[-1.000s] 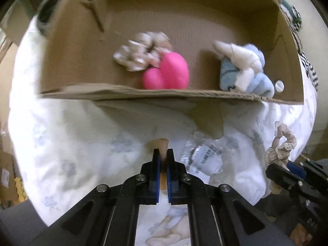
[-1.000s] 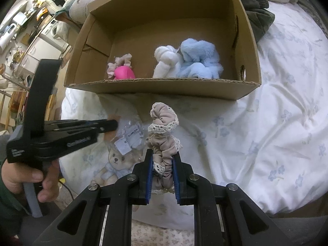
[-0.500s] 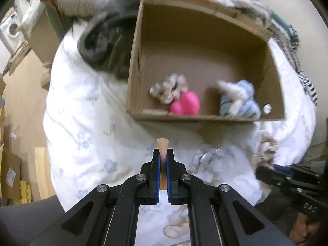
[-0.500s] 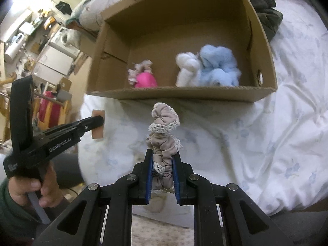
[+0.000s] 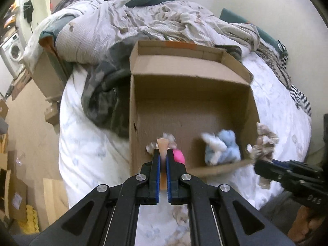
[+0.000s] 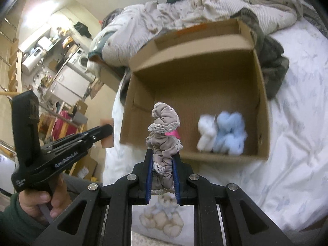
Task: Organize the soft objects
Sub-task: 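Carry the pink-beige scrunchie with the right tool down into the box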
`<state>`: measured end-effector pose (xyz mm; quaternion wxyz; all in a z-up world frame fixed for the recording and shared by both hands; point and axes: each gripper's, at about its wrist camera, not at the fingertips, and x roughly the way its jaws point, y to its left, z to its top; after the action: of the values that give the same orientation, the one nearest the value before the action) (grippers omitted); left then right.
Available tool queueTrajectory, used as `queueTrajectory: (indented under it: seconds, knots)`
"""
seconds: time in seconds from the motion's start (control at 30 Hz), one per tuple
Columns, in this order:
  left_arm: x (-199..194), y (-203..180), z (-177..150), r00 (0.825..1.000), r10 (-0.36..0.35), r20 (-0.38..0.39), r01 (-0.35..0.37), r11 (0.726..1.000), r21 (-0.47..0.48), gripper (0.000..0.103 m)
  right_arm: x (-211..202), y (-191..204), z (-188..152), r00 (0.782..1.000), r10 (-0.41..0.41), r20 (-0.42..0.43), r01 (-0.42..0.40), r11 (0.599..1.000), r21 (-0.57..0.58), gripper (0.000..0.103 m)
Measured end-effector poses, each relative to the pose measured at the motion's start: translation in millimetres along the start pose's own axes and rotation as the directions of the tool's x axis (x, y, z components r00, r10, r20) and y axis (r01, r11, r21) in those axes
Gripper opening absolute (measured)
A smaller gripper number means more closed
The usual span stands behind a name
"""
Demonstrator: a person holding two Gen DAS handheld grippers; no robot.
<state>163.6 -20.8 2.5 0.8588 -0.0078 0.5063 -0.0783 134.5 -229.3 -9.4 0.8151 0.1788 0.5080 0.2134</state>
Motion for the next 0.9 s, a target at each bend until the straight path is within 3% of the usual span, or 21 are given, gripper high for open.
queueTrajectory:
  seconds: [0.23, 0.43, 0.6, 0.9]
  knots:
    - [14.7, 3.2, 28.1, 0.999, -0.001, 0.039, 0.002, 1.0, -0.023, 0.005, 8.2, -20.1, 24.9, 0.999, -0.031, 0.045, 0.03, 0.999, 0.022, 0.019]
    - [35.3, 6.4, 25.6, 0.999, -0.019, 0.047, 0.021, 0.999, -0.048, 0.005, 29.6, -36.9, 26.2, 0.998, -0.048, 0.049, 0.043, 0.995, 0.091, 0.019]
    - [53.4, 5.4, 20.2, 1.0, 0.001, 0.02, 0.0, 0.998, -0.064, 0.005, 49.7, -41.5, 24.1, 0.996, -0.089, 0.002, 0.088, 0.992, 0.087, 0.019]
    - [60.2, -10.9, 13.5, 0.999, 0.031, 0.026, -0.031, 0.999, 0.016, 0.005, 81.4, -40.3, 22.6, 0.99, -0.104, -0.094, 0.111, 0.991, 0.069, 0.019]
